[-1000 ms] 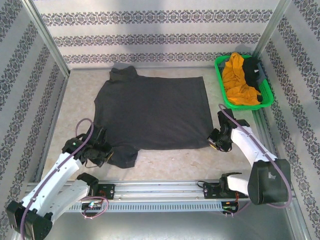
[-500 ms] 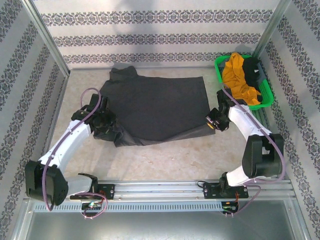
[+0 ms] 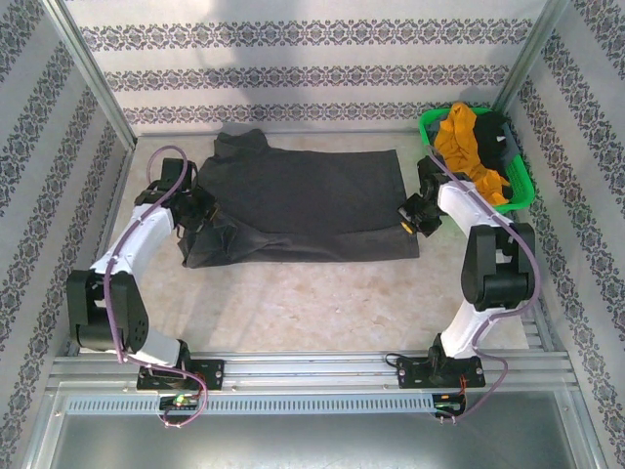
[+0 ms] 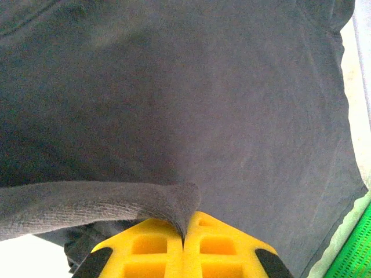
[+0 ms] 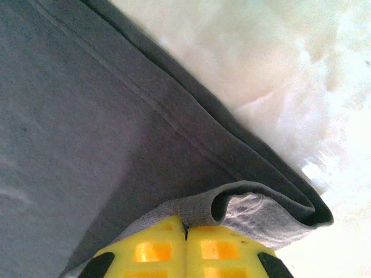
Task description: Fold and stack the t-shirts
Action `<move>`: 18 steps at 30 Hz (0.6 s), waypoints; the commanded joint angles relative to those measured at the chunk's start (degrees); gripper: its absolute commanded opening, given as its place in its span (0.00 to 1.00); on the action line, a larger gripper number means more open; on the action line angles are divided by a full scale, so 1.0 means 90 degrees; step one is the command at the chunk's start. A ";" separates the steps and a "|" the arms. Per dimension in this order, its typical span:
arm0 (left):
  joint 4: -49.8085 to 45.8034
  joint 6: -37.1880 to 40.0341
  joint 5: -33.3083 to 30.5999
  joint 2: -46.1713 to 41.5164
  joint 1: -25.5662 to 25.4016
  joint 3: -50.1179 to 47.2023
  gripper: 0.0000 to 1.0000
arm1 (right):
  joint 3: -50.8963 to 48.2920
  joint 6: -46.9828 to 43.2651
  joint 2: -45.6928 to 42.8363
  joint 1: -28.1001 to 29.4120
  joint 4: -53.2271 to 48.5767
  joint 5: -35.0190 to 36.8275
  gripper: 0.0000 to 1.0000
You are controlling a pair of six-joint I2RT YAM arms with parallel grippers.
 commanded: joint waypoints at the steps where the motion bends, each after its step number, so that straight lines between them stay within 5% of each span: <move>1: 0.0266 0.0381 0.0099 0.0212 0.0198 0.0257 0.00 | 0.0331 0.0168 0.0237 -0.0088 -0.0128 0.0249 0.00; 18: 0.0207 0.0966 0.0070 0.1496 0.0500 0.1245 0.00 | 0.1333 0.0089 0.1090 -0.0095 -0.0167 0.0262 0.00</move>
